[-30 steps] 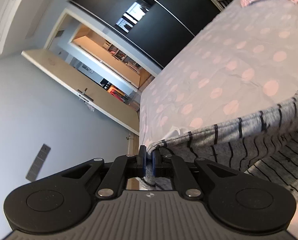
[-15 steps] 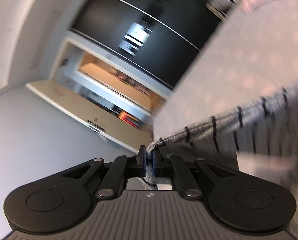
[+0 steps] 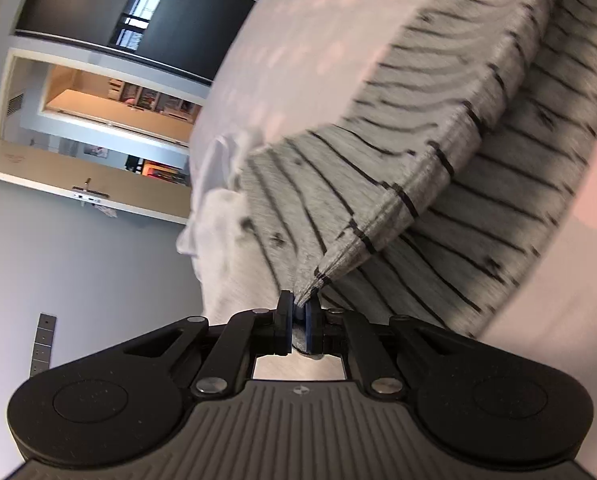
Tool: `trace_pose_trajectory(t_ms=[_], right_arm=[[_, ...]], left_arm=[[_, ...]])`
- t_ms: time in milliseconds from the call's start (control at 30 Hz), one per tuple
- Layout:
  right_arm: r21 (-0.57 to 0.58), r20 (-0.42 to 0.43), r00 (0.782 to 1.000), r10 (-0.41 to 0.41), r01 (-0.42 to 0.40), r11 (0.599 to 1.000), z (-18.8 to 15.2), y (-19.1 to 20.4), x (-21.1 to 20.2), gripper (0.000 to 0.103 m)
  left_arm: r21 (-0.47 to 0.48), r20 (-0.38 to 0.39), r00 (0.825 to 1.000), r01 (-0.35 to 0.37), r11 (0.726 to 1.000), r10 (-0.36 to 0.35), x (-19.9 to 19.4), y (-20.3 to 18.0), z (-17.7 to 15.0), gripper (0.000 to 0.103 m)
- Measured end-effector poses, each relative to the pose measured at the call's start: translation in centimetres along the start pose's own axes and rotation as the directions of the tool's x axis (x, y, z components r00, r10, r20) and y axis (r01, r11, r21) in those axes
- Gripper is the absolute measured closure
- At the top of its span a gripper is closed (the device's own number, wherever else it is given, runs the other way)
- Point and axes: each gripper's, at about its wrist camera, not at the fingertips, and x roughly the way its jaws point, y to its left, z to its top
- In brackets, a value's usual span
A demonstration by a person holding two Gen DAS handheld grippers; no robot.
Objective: Fold clothes
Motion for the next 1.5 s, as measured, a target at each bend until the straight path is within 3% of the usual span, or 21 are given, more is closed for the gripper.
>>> trace_pose_trajectory(t_ms=[233, 667, 833, 900, 933, 1133, 1333, 1500], right_arm=[[-0.055, -0.031, 0.999, -0.009, 0.007, 0.998, -1.2, 0.7, 0.2, 0.1], [-0.13, -0.04, 0.999, 0.007, -0.012, 0.991, -2.2, 2.3, 0.2, 0.1], [-0.134, -0.055, 0.998, 0.011, -0.018, 0.991, -2.3, 2.4, 0.5, 0.1], [-0.133, -0.058, 0.998, 0.013, -0.021, 0.991, -2.3, 2.4, 0.6, 0.1], [-0.133, -0.06, 0.998, 0.014, -0.022, 0.991, -2.3, 2.4, 0.7, 0.1], [-0.129, -0.064, 0.998, 0.019, -0.027, 0.991, -2.3, 2.3, 0.7, 0.1], [-0.125, -0.071, 0.997, 0.016, -0.025, 0.992, -2.2, 2.3, 0.9, 0.1], [-0.129, -0.082, 0.997, 0.014, -0.025, 0.991, -2.4, 2.3, 1.1, 0.1]], left_arm=[[0.084, -0.019, 0.999, 0.032, 0.996, -0.03, -0.8, -3.1, -1.8, 0.099], [0.157, -0.013, 0.999, 0.042, 0.987, -0.041, 3.8, -7.6, -3.6, 0.093], [0.138, -0.002, 0.994, 0.108, 0.984, -0.109, 3.1, -7.2, -4.1, 0.079], [0.107, -0.001, 0.991, 0.134, 0.985, -0.135, 2.5, -6.7, -4.6, 0.053], [0.102, 0.005, 0.99, 0.142, 0.985, -0.144, 2.1, -6.7, -4.8, 0.05], [0.14, 0.013, 0.994, 0.109, 0.984, -0.112, 1.8, -7.9, -5.3, 0.05], [0.268, 0.018, 1.0, -0.023, 0.963, 0.019, 3.4, -10.3, -4.9, 0.051], [0.282, -0.01, 0.999, -0.028, 0.959, 0.032, 4.4, -10.7, -4.1, 0.07]])
